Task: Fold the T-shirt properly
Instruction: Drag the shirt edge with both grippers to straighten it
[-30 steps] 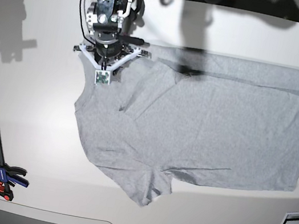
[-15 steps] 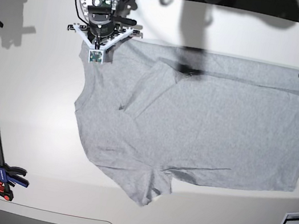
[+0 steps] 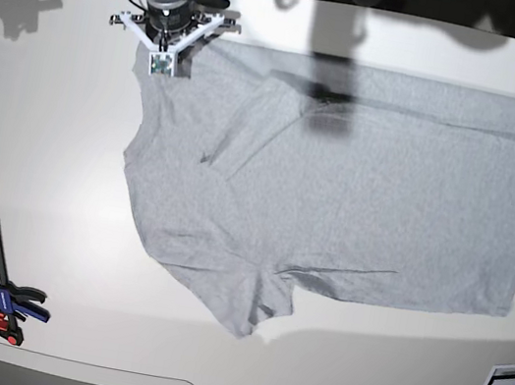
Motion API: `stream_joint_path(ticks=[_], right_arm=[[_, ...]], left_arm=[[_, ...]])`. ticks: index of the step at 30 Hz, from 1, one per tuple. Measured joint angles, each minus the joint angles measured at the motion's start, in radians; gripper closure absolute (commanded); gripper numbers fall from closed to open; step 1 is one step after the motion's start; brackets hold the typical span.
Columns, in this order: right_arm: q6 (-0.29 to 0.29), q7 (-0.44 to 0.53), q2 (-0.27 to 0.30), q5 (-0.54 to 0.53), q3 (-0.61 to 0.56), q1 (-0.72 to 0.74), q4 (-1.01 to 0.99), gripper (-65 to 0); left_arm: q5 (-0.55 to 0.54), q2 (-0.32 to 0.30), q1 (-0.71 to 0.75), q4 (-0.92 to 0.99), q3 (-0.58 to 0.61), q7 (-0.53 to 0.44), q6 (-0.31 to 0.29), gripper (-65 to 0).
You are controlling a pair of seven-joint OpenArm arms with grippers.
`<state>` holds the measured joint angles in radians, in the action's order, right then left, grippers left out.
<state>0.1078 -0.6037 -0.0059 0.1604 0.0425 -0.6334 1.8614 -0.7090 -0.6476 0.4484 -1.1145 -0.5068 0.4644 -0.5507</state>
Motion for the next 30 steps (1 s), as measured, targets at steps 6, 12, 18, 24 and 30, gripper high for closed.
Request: stream_joint_path(ticks=[6,12,18,24,30], right_arm=[[0.000,-0.051,0.000,0.000,0.001,-0.098,0.087,0.0],[0.001,-0.052,0.006,0.000,0.001,-0.135,0.103,0.0],[0.001,-0.052,0.020,0.000,0.001,-0.135,0.103,0.0],[0.001,-0.051,0.020,0.000,0.001,-0.136,0.103,0.0],[0.001,-0.048,0.020,0.000,0.001,-0.136,0.103,0.0]], left_arm=[[0.021,0.044,0.115,-0.084,-0.117,0.034,0.005,0.0],[0.008,0.080,0.182,-0.138,-0.156,0.051,0.016,0.0],[0.018,0.089,0.185,-0.189,-0.155,-0.015,0.017,0.0],[0.131,0.089,0.106,-0.276,-0.154,-0.018,0.015,0.0],[0.156,0.090,0.009,-0.219,-0.153,-0.012,0.015,0.0]])
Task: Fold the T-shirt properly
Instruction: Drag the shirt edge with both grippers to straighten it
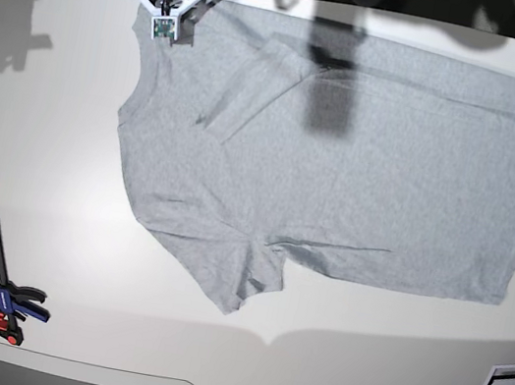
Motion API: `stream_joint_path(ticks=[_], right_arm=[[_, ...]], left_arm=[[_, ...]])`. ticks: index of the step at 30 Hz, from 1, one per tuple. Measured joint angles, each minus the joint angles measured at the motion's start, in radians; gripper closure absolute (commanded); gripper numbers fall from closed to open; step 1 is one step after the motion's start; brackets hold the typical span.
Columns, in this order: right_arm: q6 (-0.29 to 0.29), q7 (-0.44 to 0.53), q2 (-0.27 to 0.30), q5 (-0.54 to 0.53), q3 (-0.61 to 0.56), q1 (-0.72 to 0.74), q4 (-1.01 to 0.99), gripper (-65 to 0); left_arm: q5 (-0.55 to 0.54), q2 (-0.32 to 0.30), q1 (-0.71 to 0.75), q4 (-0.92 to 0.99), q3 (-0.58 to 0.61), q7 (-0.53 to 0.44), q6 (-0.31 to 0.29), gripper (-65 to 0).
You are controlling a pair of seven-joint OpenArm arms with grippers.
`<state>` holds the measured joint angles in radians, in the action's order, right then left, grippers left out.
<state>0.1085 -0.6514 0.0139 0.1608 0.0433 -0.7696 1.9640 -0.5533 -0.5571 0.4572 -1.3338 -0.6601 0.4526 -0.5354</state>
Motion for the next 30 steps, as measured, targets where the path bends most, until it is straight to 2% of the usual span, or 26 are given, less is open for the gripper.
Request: stream_joint_path(ticks=[4,8,12,16,21,24,30], right_arm=[[0.000,0.000,0.000,0.000,0.000,0.000,0.000,0.0],[0.000,0.003,0.000,0.000,0.000,0.000,0.000,0.0],[0.000,0.003,0.000,0.000,0.000,0.000,0.000,0.0],[0.000,0.004,0.000,0.000,0.000,-0.001,0.000,0.0],[0.000,0.003,0.036,0.000,0.000,0.000,0.000,0.0],[0.001,0.004,0.060,0.000,0.000,0.000,0.000,0.0],[0.003,0.003,0.083,0.001,-0.001,0.000,0.000,0.0]], left_arm=[[0.002,-0.005,-0.048,0.135,0.000,0.004,0.003,0.0],[-0.053,-0.009,-0.047,0.215,-0.002,0.003,0.000,0.0],[-0.105,-0.020,-0.009,0.219,-0.002,0.058,-0.015,0.0],[-0.135,-0.020,0.058,0.217,-0.008,0.039,-0.023,0.0],[-0.146,-0.022,0.100,0.214,-0.008,0.010,-0.026,0.0],[-0.121,-0.019,0.114,0.185,-0.008,-0.003,-0.022,0.0],[0.041,-0.011,0.118,0.003,-0.002,0.058,0.005,0.0]])
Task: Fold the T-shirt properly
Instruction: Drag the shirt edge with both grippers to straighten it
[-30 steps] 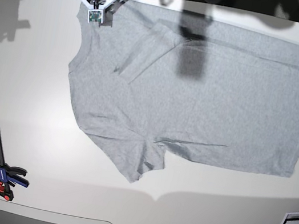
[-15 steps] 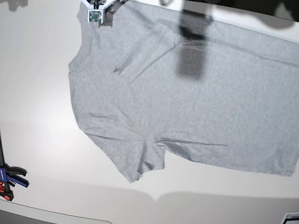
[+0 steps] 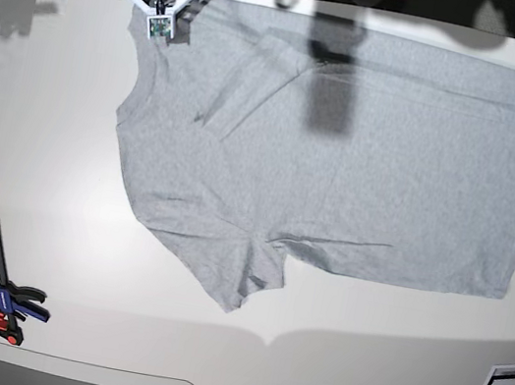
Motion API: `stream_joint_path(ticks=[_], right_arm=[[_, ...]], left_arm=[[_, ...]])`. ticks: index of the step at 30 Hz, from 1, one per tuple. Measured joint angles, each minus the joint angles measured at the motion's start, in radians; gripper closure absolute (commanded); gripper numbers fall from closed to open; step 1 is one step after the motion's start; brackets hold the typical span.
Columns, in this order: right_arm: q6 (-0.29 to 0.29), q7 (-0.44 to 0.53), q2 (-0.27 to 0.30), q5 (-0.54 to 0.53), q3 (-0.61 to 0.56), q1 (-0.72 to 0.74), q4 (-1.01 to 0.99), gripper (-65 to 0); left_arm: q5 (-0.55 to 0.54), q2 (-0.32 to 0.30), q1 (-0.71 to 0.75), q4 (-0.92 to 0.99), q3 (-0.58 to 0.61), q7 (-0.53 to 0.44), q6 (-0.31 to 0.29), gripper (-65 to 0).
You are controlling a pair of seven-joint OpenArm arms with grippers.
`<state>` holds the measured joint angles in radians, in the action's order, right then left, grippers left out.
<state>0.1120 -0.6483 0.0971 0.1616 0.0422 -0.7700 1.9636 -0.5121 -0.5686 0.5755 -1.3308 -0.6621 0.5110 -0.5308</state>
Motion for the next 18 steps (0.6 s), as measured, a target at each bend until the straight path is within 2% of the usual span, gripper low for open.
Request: stream_joint_path(ticks=[4,6,12,15,18], right_arm=[[0.000,0.002,0.000,0.004,0.000,0.000,0.000,0.0],[0.000,0.003,0.000,0.004,0.000,0.000,0.000,0.0],[0.000,0.008,0.000,0.007,0.000,0.000,-0.001,0.0],[0.000,0.003,0.000,0.006,0.000,0.009,-0.001,0.0],[0.000,0.000,0.000,0.007,0.000,0.019,-0.003,0.0]], left_arm=[[-0.006,0.003,0.000,-0.086,0.006,0.009,-0.011,0.0],[-0.007,0.003,-0.002,-0.100,0.006,-0.002,0.028,0.0],[0.008,0.003,-0.005,-0.070,0.006,-0.062,0.033,0.0],[0.049,0.003,-0.017,-0.027,0.006,-0.055,0.034,0.0],[0.046,0.003,-0.017,-0.003,0.006,-0.054,0.034,0.0]])
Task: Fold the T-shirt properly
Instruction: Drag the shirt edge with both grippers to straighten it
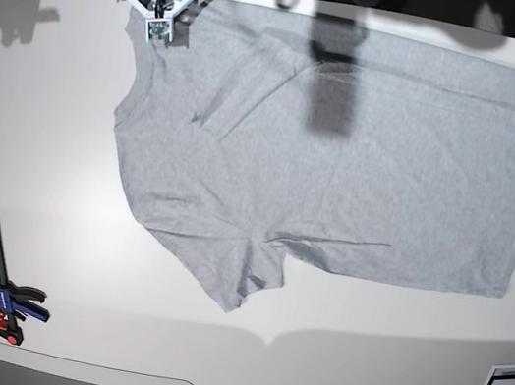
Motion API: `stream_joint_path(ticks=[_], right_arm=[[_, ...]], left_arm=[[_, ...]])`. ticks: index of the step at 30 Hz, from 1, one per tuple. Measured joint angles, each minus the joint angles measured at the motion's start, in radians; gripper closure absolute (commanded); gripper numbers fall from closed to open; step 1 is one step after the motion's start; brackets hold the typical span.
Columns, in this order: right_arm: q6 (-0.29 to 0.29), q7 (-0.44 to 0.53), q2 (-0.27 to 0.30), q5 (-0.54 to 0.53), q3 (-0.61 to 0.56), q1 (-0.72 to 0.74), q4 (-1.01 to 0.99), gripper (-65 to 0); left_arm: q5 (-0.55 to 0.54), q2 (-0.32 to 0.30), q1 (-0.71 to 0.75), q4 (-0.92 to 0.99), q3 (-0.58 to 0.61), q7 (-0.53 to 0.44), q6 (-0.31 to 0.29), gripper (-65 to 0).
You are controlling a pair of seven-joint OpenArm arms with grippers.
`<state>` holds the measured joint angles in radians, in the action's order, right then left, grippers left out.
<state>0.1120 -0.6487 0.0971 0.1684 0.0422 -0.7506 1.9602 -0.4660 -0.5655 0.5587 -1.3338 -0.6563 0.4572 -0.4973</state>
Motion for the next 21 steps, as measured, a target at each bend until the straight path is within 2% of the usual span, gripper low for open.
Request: stream_joint_path(ticks=[8,21], right_arm=[[0.000,0.000,0.000,0.000,0.000,0.002,0.000,0.0],[0.000,-0.003,0.000,0.000,0.000,0.019,0.000,0.0]], left_arm=[[-0.016,-0.005,-0.002,0.079,-0.005,-0.013,-0.002,0.0],[-0.034,0.000,0.014,0.082,-0.005,-0.008,-0.003,0.0]])
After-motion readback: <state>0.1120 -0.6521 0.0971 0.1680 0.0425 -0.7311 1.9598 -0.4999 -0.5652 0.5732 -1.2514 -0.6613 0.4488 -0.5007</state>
